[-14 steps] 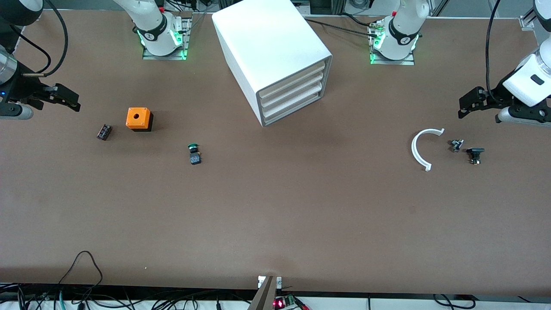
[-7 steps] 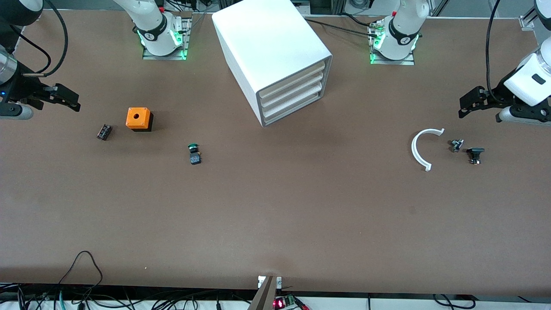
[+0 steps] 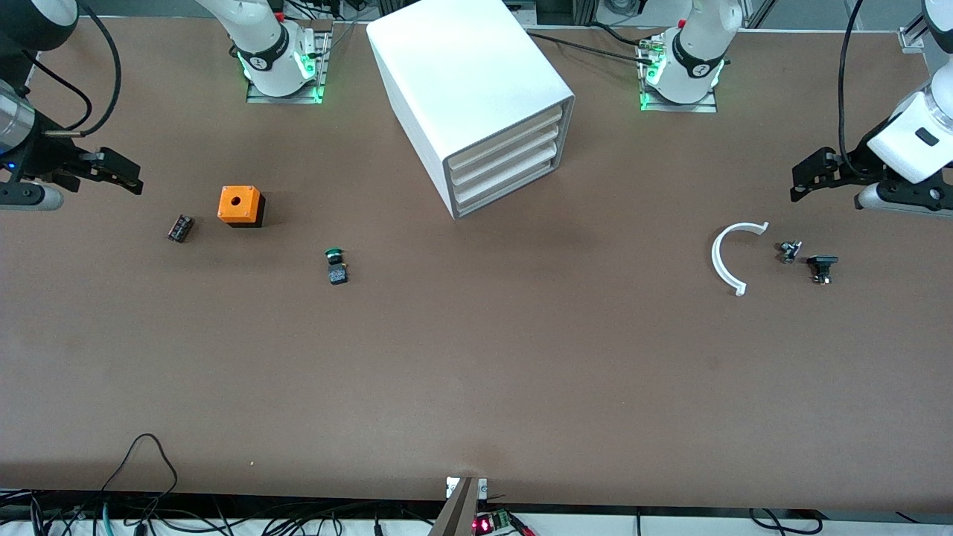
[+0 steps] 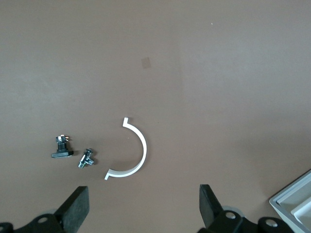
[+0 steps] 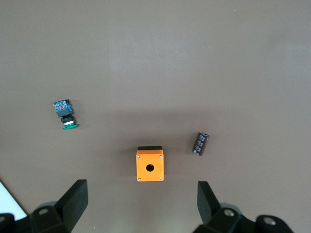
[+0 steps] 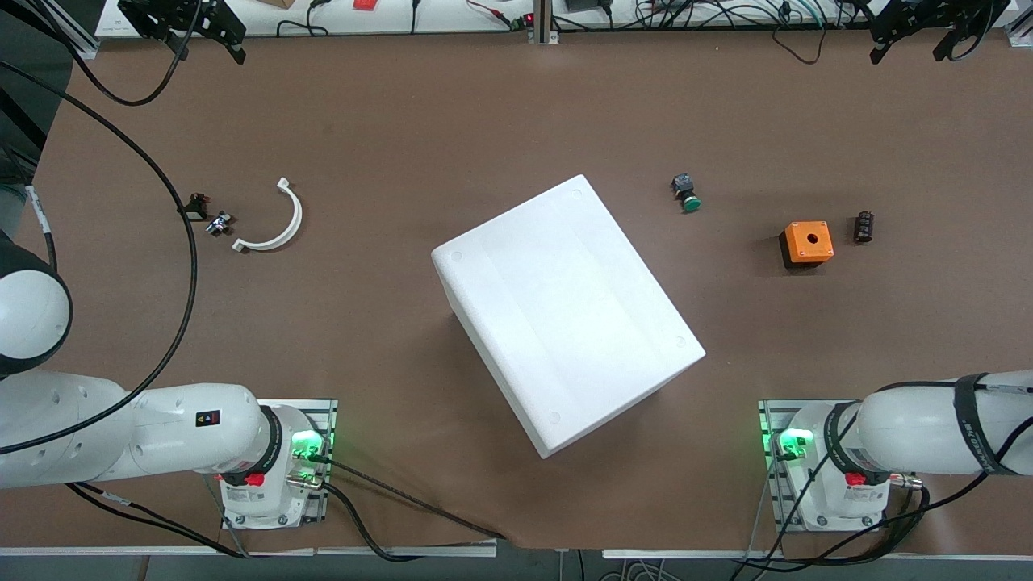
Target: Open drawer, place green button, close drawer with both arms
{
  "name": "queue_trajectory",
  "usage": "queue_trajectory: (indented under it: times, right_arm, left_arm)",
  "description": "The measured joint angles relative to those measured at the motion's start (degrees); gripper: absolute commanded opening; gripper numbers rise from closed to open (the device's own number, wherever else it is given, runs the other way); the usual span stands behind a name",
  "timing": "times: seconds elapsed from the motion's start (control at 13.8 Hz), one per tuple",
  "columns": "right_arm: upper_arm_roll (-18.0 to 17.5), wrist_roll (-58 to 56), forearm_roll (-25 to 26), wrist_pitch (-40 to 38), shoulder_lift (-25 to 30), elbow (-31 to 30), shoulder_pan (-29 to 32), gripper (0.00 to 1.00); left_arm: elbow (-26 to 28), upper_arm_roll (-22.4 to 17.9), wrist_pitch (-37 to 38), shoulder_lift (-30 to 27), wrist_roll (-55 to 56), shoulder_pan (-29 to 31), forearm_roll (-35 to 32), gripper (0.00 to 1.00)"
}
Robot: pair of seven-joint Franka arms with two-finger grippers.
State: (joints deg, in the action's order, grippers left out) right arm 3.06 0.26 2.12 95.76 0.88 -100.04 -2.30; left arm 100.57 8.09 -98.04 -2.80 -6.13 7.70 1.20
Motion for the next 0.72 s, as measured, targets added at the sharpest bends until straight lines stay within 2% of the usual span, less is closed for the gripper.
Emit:
queue_trajectory:
  times: [0.14,0.29,0.51,0.58,0.72]
  right_arm:
    - [0.0,-0.1,-2.2,1.4,-1.7,0.0,0.0,1.0]
    - [0.0,-0.2,-2.7,3.0,-3.2,0.0,0.0,1.0]
    - [-0.6,-0.6,-2.8,4.4,-5.7,0.0,-0.4,1.0]
    - [-0.8,-0.6,-2.8,5.3,-6.8,0.1,-0.8,1.0]
    - [-0.9,-0.6,-2.9,6.4,-9.6,1.0,-2.2,1.0]
  left_arm:
    - [0.1,0.2,1.2,1.0,0.0,0.0,0.0,1.0]
    - [0.3,0.5,1.5,4.7,0.0,-0.1,0.0,1.0]
    - [1.4,4.4,1.5,12.5,-0.1,-0.2,1.1,1.0]
    - [2.1,6.1,1.3,15.1,-0.1,-0.4,3.9,1.0]
    - [4.7,8.0,-1.1,19.8,0.0,-0.8,14.7,1.0]
